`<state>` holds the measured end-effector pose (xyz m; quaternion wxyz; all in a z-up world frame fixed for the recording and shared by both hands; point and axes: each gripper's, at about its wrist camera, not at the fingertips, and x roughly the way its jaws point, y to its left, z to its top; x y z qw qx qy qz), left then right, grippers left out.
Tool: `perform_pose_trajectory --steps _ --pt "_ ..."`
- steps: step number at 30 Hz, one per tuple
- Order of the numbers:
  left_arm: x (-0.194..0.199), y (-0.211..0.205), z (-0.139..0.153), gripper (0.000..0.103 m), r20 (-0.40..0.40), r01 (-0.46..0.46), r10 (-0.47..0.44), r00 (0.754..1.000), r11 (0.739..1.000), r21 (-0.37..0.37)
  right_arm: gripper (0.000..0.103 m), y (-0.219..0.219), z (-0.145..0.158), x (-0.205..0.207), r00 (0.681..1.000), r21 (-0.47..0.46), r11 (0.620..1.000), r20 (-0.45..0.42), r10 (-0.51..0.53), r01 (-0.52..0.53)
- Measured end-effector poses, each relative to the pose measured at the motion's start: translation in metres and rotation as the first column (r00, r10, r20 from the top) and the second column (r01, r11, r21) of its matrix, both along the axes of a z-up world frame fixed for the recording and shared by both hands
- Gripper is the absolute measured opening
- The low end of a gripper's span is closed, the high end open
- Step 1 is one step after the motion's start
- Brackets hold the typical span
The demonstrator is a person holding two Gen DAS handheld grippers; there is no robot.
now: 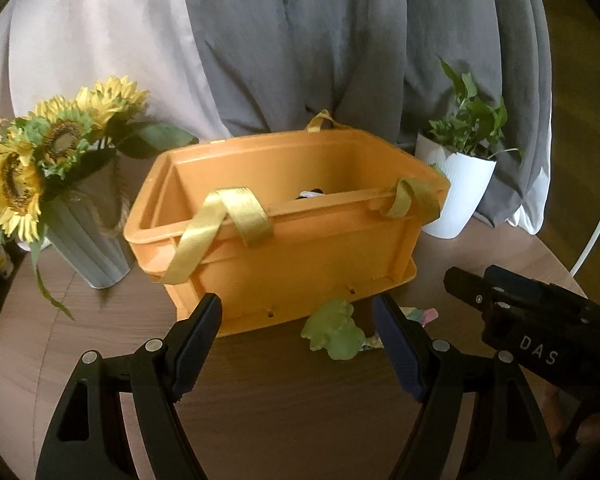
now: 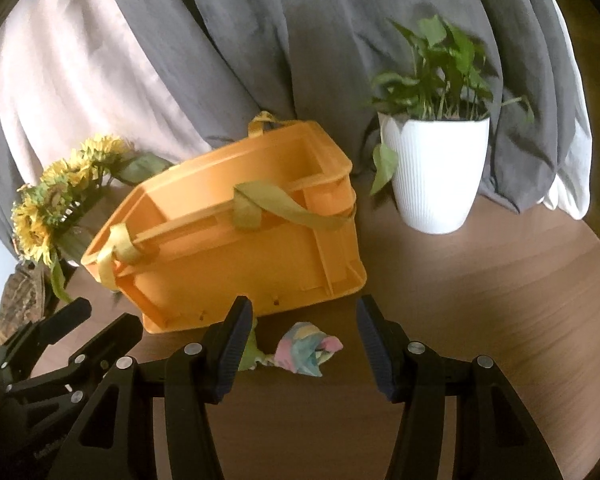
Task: Organize soft objects
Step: 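Grasp the green frog plush with the left gripper while the right gripper grasps the pastel cloth ball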
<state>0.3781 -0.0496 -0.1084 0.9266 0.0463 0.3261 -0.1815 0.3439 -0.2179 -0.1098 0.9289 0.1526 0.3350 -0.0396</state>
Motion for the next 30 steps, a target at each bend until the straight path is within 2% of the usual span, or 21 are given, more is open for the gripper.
perform_pose_trajectory --steps 10,24,30 --pt "0.02 -0.005 -0.029 0.077 -0.071 0.014 -0.016 0.997 1.0 -0.027 0.055 -0.001 -0.026 0.011 0.999 0.03 1.0 -0.045 0.0 0.001" --pt "0.038 -0.012 -0.058 0.077 -0.13 0.017 -0.021 0.991 0.999 -0.032 0.055 -0.004 -0.054 0.028 0.995 0.064 0.998 -0.095 0.003 0.003" --pt "0.044 -0.015 -0.067 0.076 -0.169 0.024 -0.034 0.985 0.998 -0.061 0.055 -0.012 -0.064 0.033 0.995 0.122 0.992 -0.098 -0.005 0.017"
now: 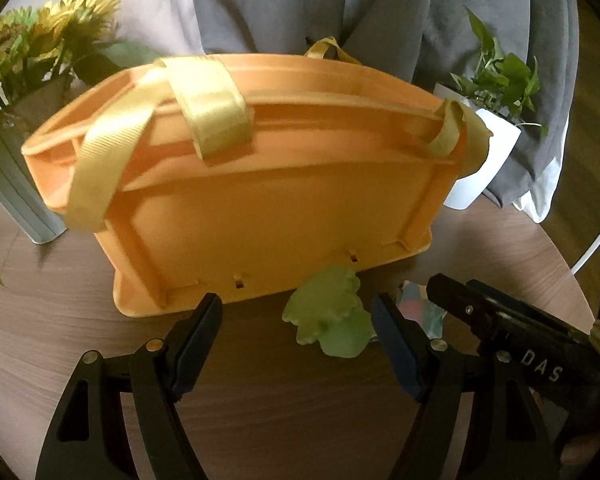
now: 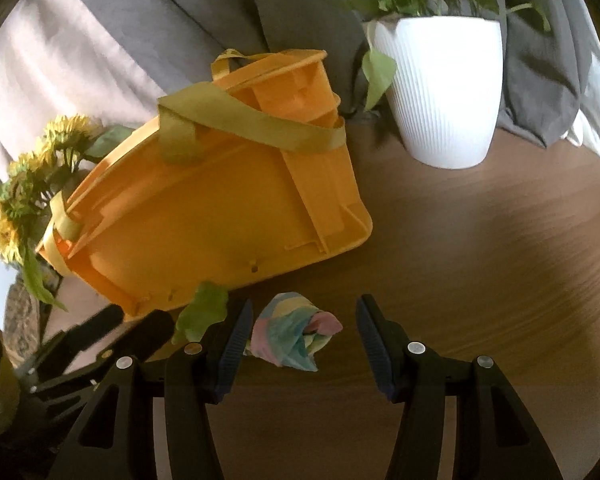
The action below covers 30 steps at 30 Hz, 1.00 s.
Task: Organize soft objects
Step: 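Grasp the green frog plush with the left gripper while the right gripper grasps the pastel cloth ball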
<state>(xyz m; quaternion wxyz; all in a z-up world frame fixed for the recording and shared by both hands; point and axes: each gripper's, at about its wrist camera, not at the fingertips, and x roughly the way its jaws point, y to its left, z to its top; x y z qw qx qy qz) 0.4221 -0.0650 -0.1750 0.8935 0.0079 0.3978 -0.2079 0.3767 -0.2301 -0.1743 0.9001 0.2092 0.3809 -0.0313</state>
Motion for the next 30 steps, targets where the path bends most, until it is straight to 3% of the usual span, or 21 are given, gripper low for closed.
perform_pose_trajectory --steps 18,30 --pt "0.025 -0.011 -0.021 0.067 -0.089 0.006 -0.014 0.996 0.996 -0.088 0.054 -0.016 -0.026 0.013 0.997 0.159 0.985 -0.054 -0.053 0.061" --pt "0.035 -0.009 -0.031 0.053 -0.16 0.007 -0.029 0.987 0.991 -0.135 0.047 -0.019 -0.033 0.023 0.997 0.22 0.974 -0.064 -0.034 0.048"
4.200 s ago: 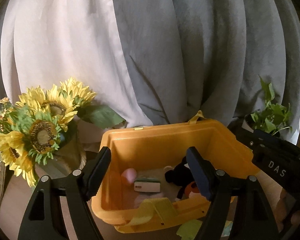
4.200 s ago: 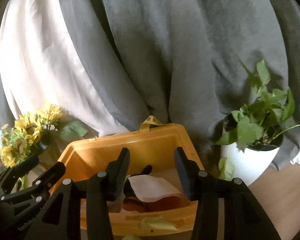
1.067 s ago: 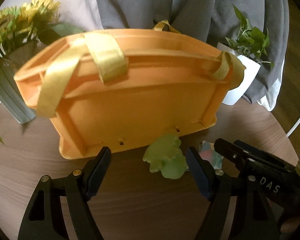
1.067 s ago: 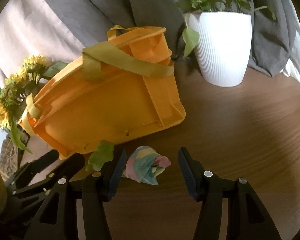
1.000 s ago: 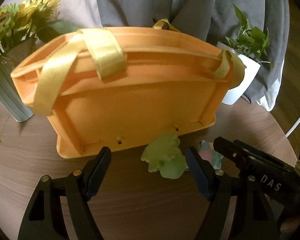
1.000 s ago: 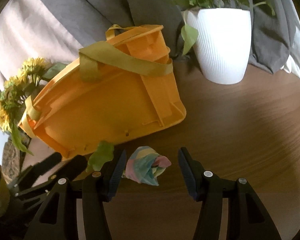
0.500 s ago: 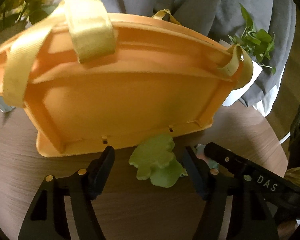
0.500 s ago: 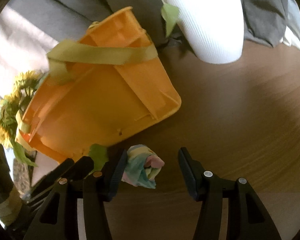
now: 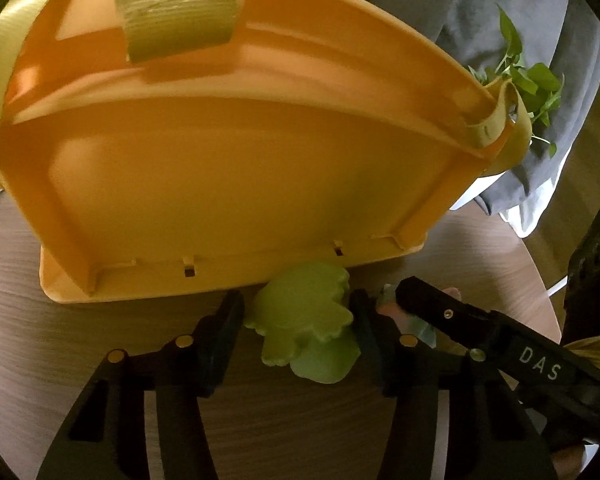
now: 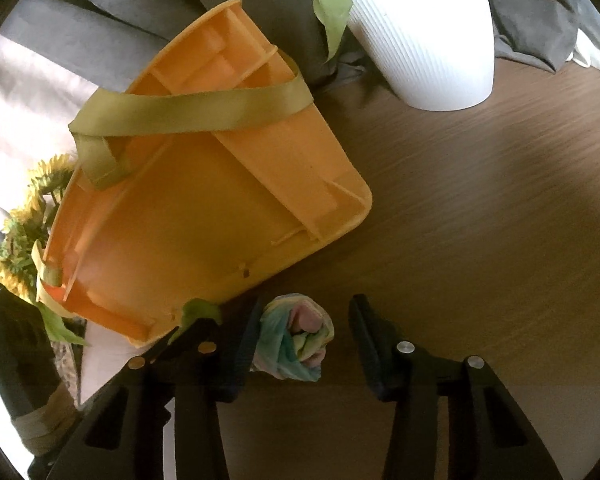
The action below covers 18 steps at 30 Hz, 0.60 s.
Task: Organize soft objects
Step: 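Grasp the green frog plush with the left gripper while the right gripper grasps the pastel cloth ball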
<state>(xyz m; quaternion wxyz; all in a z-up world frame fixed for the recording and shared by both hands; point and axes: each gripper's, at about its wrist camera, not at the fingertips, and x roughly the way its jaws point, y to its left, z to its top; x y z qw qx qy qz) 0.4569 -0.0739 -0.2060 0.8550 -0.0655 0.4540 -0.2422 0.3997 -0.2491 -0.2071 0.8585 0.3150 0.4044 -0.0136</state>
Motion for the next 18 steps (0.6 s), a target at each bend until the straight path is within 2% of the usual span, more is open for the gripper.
perform_pose_trajectory --steps 2,6,11,18 --pt "0.0 0.001 0.0 0.053 0.001 -0.002 0.002 1.0 1.0 0.001 0.046 -0.004 -0.003 0.0 1.0 0.021 1.0 -0.004 0.003 -0.003" --pt "-0.001 -0.001 0.0 0.053 0.009 -0.009 0.009 1.0 1.0 0.008 0.035 -0.005 -0.003 -0.001 1.0 0.036 0.999 0.007 0.023 -0.023" --pt "-0.005 -0.005 0.002 0.053 0.011 -0.01 0.01 1.0 1.0 0.013 0.03 0.0 0.001 -0.003 1.0 0.008 1.0 0.012 0.024 -0.024" --pt "-0.016 -0.003 0.014 0.053 0.051 -0.027 0.025 0.998 0.999 0.034 0.03 0.011 0.019 -0.013 0.998 -0.088 0.996 0.049 0.04 -0.036"
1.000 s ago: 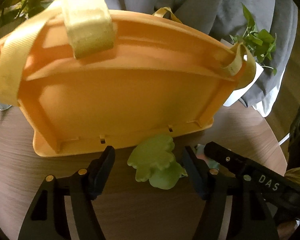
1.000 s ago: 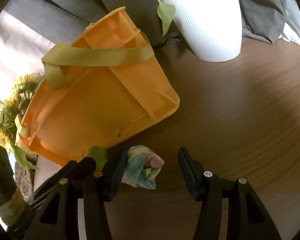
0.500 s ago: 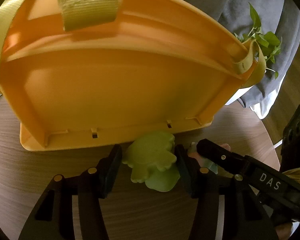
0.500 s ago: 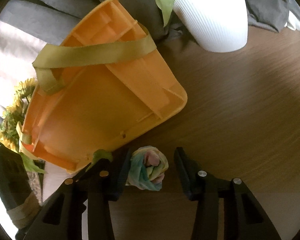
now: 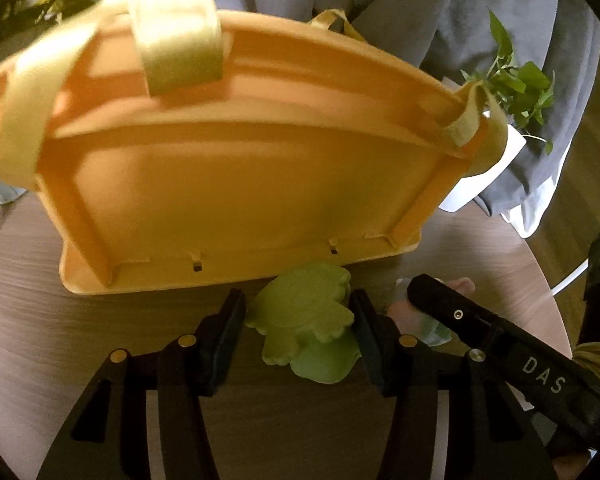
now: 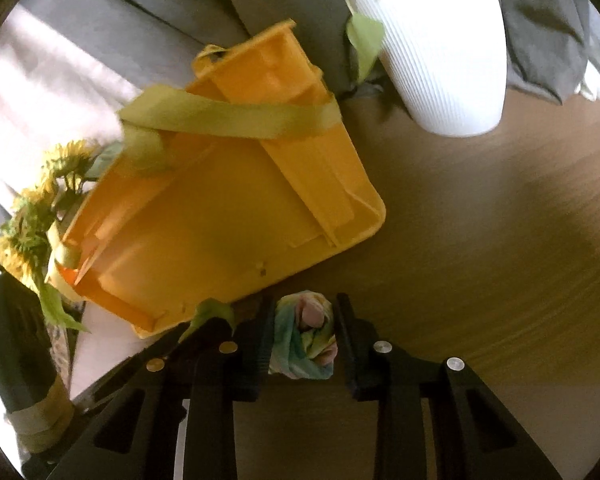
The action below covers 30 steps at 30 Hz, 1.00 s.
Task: Organize soft objects
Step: 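Grasp the green frog plush with the left gripper while the right gripper grasps the pastel cloth ball, then lift the frog plush and cloth ball and carry both over the crate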
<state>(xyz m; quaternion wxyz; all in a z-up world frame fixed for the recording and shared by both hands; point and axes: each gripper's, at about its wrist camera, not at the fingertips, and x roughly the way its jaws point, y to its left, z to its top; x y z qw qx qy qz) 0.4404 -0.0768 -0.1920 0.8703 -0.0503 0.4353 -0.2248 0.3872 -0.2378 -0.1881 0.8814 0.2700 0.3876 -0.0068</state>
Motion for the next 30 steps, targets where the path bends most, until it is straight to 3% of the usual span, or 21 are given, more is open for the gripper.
perform_pose_trajectory --steps 16,30 --pt "-0.049 0.021 0.055 0.053 0.134 -0.067 0.063 0.989 0.997 0.029 0.03 0.015 0.045 -0.036 0.996 -0.104 0.994 0.087 0.032 -0.023" --pt "-0.097 0.044 0.121 0.053 0.317 -0.157 0.137 0.939 0.987 0.041 0.03 0.031 0.102 -0.07 0.978 -0.187 0.982 0.194 0.079 -0.042"
